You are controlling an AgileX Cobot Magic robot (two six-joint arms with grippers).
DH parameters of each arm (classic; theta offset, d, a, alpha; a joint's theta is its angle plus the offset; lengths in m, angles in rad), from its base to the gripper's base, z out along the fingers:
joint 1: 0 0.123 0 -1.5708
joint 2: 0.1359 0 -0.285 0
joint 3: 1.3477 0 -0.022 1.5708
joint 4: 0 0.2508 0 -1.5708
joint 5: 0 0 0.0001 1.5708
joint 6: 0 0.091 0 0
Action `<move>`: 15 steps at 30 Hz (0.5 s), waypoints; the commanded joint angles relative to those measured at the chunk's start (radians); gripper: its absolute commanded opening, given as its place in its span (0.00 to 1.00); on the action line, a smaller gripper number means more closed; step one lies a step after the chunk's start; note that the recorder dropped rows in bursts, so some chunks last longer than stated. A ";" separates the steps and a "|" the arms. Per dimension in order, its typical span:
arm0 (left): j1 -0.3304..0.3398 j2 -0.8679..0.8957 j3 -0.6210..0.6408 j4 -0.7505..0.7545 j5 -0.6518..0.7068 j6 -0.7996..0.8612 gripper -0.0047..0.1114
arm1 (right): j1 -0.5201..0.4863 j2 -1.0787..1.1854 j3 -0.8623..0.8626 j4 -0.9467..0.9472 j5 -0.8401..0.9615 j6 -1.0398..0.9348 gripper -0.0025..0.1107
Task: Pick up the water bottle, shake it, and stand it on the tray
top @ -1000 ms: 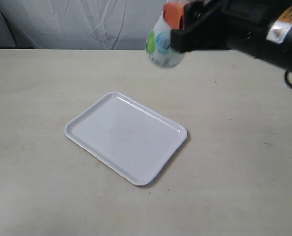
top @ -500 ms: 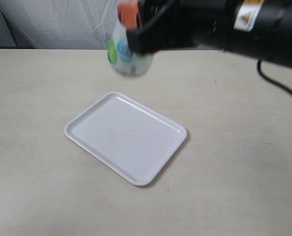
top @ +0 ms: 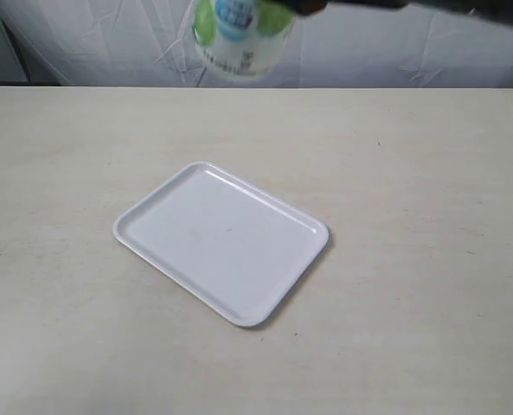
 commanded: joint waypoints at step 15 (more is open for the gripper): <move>-0.006 -0.005 0.002 -0.001 -0.004 -0.007 0.04 | -0.083 0.206 0.133 0.027 -0.005 -0.036 0.01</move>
